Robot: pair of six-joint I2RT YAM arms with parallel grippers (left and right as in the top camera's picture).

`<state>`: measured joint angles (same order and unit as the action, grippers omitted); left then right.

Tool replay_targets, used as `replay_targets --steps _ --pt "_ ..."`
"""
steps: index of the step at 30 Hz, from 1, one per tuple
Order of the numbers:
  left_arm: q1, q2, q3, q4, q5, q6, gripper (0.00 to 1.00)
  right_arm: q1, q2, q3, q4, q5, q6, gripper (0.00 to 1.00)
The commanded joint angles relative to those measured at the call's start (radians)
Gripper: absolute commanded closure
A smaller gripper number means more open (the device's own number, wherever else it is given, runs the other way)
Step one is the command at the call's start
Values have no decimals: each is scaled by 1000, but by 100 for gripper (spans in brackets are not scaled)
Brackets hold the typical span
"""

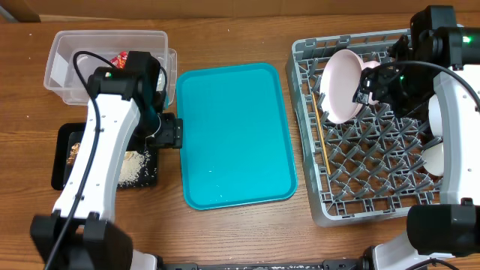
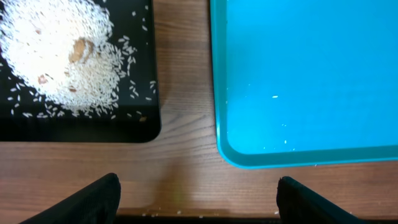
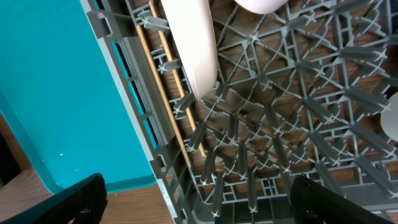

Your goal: Sort waste into correct bins and load items into the dishwasher

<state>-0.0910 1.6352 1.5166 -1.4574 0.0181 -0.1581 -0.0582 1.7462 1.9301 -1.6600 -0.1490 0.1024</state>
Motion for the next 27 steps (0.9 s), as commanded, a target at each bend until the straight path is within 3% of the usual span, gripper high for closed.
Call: replay_targets --steps 1,6,11,17,23,27 --pt "6 -149 -66 42 8 -18 18 -3 -103 -56 45 6 2 4" --pt "5 -348 -189 159 4 -18 17 -3 -259 -256 202 6 3 4" --pt "5 -642 -335 266 -33 -18 1 -3 -509 -539 417 5 2 2" --pt "6 -973 -451 288 -130 -53 0 -3 -847 -840 659 18 2 0" --pt "5 -1079 -457 413 -129 -59 0 -3 -947 -940 695 25 2 0" --pt "5 -1078 -457 377 -129 -59 0 -3 -935 -941 664 25 2 0"
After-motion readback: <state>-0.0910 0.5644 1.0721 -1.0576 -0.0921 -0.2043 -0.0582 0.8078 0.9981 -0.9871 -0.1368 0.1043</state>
